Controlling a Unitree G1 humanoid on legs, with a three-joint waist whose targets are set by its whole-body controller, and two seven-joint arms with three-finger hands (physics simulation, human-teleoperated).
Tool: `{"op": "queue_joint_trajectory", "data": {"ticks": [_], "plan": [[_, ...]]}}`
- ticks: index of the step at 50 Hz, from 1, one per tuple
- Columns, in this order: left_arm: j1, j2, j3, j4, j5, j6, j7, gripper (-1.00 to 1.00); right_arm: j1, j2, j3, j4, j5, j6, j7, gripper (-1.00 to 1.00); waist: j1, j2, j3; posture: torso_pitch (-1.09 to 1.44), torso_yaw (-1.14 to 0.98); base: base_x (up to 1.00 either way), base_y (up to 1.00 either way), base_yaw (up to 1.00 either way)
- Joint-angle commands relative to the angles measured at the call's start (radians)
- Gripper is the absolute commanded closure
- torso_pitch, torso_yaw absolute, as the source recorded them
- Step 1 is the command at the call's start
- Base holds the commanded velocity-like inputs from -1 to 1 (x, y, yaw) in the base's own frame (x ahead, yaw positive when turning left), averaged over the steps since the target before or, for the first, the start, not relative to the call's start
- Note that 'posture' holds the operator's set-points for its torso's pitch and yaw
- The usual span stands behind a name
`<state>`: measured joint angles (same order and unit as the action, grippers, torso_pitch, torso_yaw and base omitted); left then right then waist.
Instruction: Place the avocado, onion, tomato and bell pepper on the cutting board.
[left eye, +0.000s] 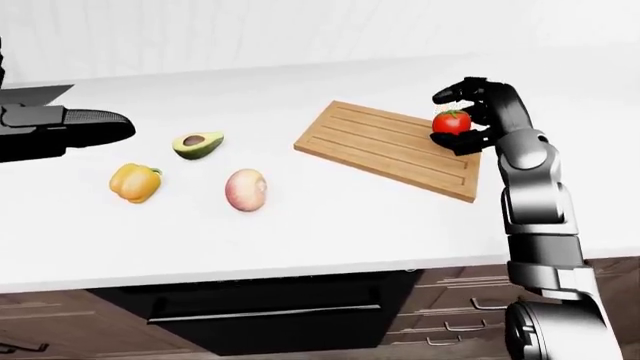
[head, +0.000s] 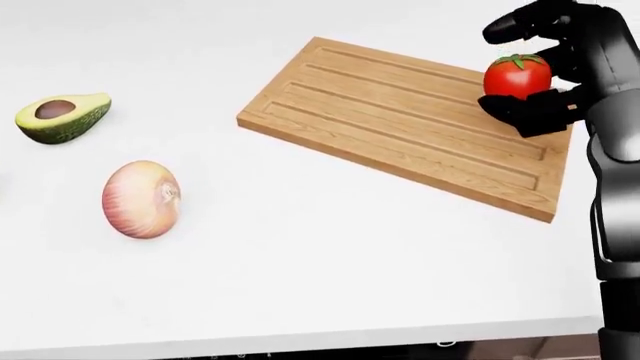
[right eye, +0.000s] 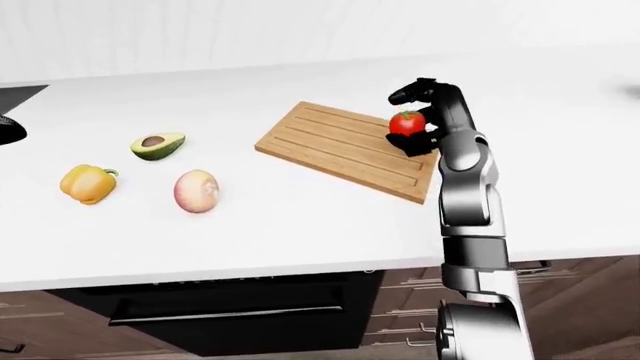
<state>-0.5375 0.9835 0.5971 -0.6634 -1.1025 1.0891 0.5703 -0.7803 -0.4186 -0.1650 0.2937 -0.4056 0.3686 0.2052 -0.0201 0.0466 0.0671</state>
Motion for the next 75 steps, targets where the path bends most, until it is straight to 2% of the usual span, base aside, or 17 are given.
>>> {"op": "queue_joint_trajectory", "data": {"ticks": [1,8,18,19,25,30,31,35,37,40,42,46,50,56,60,69,75], "plan": [[-0.019,0.020,0.024,-0.005,0.010,-0.024,0.003,-1.00,-0.038,-0.015,-0.011,-0.047,-0.001,-0.028,-0.010,-0.05,0.000,-0.001,-0.027,0.00,0.00,0.00,0.00,0.00],[-0.019,0.025,0.027,-0.002,0.008,-0.025,0.003,-1.00,-0.026,-0.015,-0.014,-0.055,-0.001,-0.028,-0.004,-0.14,0.001,-0.001,-0.027,0.00,0.00,0.00,0.00,0.00],[-0.018,0.024,0.024,-0.002,0.010,-0.026,0.002,-1.00,-0.006,-0.014,-0.017,-0.078,-0.006,-0.020,0.005,-0.44,0.002,-0.004,-0.028,0.00,0.00,0.00,0.00,0.00],[-0.019,0.025,0.026,-0.002,0.008,-0.025,0.002,-1.00,-0.004,-0.014,-0.018,-0.082,-0.006,-0.018,0.005,-0.55,0.002,-0.004,-0.029,0.00,0.00,0.00,0.00,0.00],[-0.016,0.026,0.030,-0.001,0.006,-0.027,0.001,-1.00,-0.015,-0.026,-0.025,-0.097,-0.005,-0.006,0.018,-0.65,0.002,-0.004,-0.029,0.00,0.00,0.00,0.00,0.00],[-0.006,0.030,0.039,0.000,0.006,-0.030,-0.001,-1.00,-0.021,-0.048,-0.049,-0.159,0.014,0.045,0.037,-0.68,0.004,-0.004,-0.028,0.00,0.00,0.00,0.00,0.00],[-0.006,0.027,0.037,0.001,0.006,-0.032,-0.001,-1.00,-0.022,-0.055,-0.058,-0.166,0.021,0.054,0.035,-0.79,0.004,-0.005,-0.027,0.00,0.00,0.00,0.00,0.00],[-0.006,0.026,0.034,0.002,0.012,-0.033,-0.003,-1.00,-0.010,-0.085,-0.079,-0.199,0.046,0.072,0.042,-0.85,0.005,-0.007,-0.026,0.00,0.00,0.00,0.00,0.00],[-0.008,0.026,0.031,0.002,0.015,-0.031,-0.004,-1.00,-0.004,-0.098,-0.093,-0.218,0.061,0.082,0.037,-1.00,0.006,-0.009,-0.026,0.00,0.00,0.00,0.00,0.00],[-0.005,0.024,0.034,0.003,0.024,-0.032,-0.011,-1.00,0.000,-0.123,-0.113,-0.237,0.088,0.096,0.031,-1.00,0.007,-0.013,-0.026,0.00,0.00,0.00,0.00,0.00],[-0.001,0.027,0.042,0.005,0.028,-0.030,-0.018,-1.00,-0.001,-0.148,-0.131,-0.236,0.112,0.095,0.019,-1.00,0.007,-0.014,-0.026,0.00,0.00,0.00,0.00,0.00],[0.035,0.028,0.109,0.013,-0.003,-0.039,-0.031,-1.00,0.002,-0.188,-0.167,-0.262,0.159,0.124,-0.012,-1.00,0.007,-0.015,-0.024,0.00,0.00,0.00,0.00,0.00],[0.089,0.065,0.174,0.034,-0.009,-0.057,-0.082,-1.00,0.032,-0.237,-0.208,-0.288,0.212,0.137,-0.037,-1.00,0.008,-0.016,-0.020,0.00,0.00,0.00,0.00,0.00],[0.164,0.086,0.216,0.023,0.077,-0.030,-0.195,-1.00,0.105,-0.276,-0.256,-0.346,0.279,0.157,-0.069,-1.00,0.011,-0.023,-0.017,0.00,0.00,0.00,0.00,0.00],[0.186,0.080,0.236,0.002,0.165,0.026,-0.276,-1.00,0.115,-0.294,-0.259,-0.354,0.302,0.156,-0.083,-1.00,0.011,-0.025,-0.016,0.00,0.00,0.00,0.00,0.00],[0.214,0.081,0.364,-0.104,0.254,0.177,-0.482,-1.00,0.142,-0.298,-0.263,-0.364,0.323,0.150,-0.105,-1.00,0.010,-0.029,-0.013,0.00,0.00,0.00,0.00,0.00],[0.198,0.061,0.371,-0.180,0.251,0.235,-0.539,-1.00,0.155,-0.296,-0.267,-0.368,0.324,0.141,-0.101,-1.00,0.012,-0.031,-0.013,0.00,0.00,0.00,0.00,0.00]]}}
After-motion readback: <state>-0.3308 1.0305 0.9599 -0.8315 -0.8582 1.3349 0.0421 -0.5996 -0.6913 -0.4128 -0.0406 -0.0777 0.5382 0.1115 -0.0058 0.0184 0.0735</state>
